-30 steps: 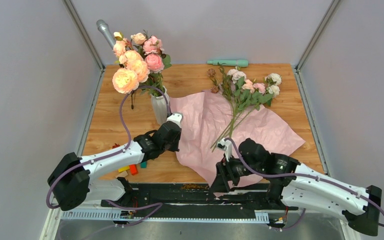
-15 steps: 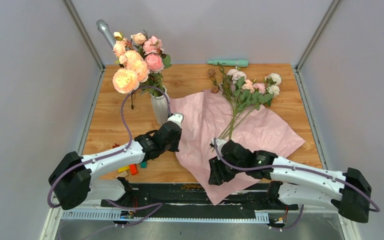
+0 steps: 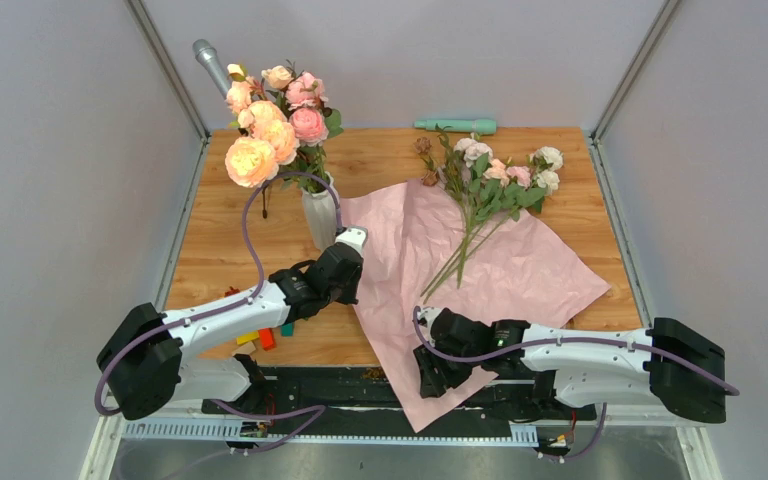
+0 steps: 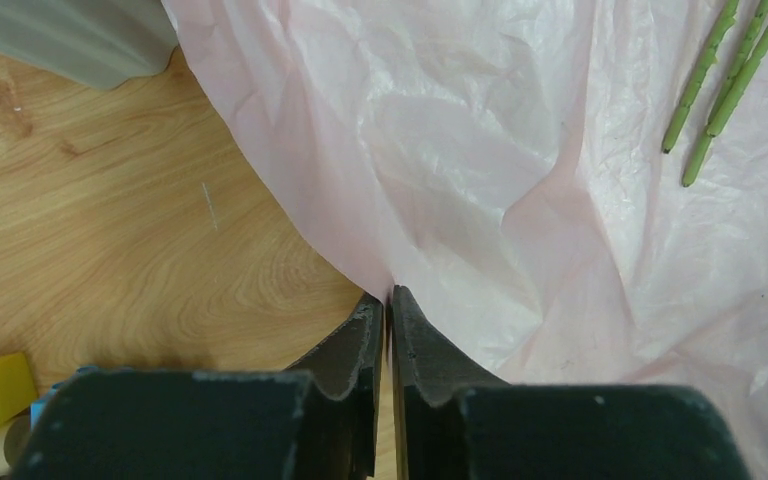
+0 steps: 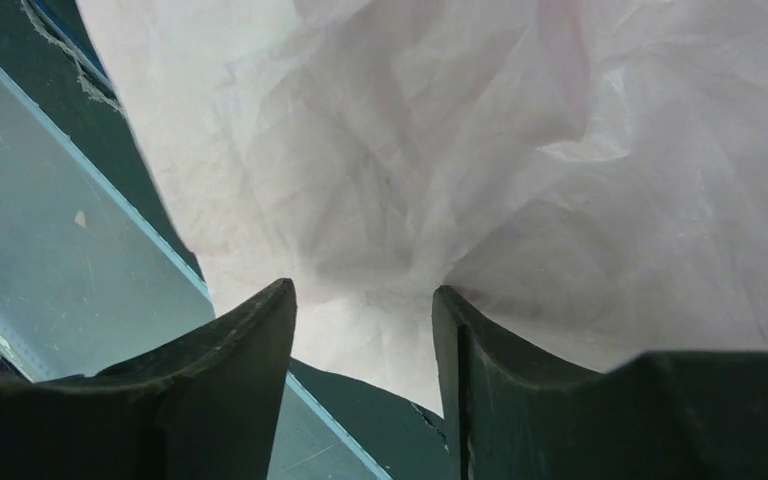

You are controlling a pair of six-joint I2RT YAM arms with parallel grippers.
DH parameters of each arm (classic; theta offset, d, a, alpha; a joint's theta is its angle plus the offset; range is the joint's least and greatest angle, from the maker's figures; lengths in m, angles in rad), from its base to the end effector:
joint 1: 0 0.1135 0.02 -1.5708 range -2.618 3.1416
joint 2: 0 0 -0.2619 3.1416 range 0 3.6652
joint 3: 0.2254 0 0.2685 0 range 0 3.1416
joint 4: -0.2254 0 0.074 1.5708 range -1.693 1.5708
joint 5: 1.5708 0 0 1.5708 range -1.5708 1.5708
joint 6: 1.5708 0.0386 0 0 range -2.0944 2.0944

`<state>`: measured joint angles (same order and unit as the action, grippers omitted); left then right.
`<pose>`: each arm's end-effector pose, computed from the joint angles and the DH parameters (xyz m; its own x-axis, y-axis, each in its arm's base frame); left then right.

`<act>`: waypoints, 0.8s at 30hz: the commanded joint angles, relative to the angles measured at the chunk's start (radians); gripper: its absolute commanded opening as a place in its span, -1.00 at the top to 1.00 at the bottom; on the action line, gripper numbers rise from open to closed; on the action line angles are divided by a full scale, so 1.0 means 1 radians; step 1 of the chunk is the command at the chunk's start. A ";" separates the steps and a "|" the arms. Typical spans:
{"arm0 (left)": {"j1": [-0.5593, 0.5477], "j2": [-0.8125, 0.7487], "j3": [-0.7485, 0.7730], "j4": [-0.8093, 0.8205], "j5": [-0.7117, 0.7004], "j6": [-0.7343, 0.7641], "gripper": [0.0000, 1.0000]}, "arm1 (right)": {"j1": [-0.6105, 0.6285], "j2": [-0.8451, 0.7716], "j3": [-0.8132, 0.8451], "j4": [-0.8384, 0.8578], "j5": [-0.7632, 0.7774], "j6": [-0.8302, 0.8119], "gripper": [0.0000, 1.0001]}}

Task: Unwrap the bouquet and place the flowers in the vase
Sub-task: Unfold the wrapping paper at the center of the board.

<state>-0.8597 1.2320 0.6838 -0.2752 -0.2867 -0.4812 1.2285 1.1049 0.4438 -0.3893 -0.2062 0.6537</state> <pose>0.1800 -0.1922 0.1939 -0.7026 0.1355 -0.6985 0.3114 0.9412 -0.1307 0.0601 0.1923 0.1372 -0.8127 -0.5073 -0.2867 -0.5820 0.6817 0.4434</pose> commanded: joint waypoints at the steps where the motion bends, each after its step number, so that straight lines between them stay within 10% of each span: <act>1: 0.005 -0.034 0.030 -0.013 -0.003 0.030 0.55 | 0.005 -0.029 -0.003 0.061 0.033 0.008 -0.13; 8: 0.005 -0.101 0.048 -0.061 0.044 0.077 -0.12 | -0.043 -0.219 0.076 -0.087 0.122 -0.065 -0.46; 12: 0.004 -0.127 0.097 -0.133 0.123 0.131 -0.85 | -0.160 -0.313 0.116 -0.138 0.145 -0.132 -0.51; 24: 0.004 -0.117 0.327 -0.428 0.330 0.323 -1.00 | -0.859 -0.165 0.179 -0.031 -0.053 -0.286 -0.28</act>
<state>-0.8574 1.1053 0.8974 -0.5922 -0.0593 -0.2752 0.5308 0.8719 0.5804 -0.5102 -0.1600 0.4274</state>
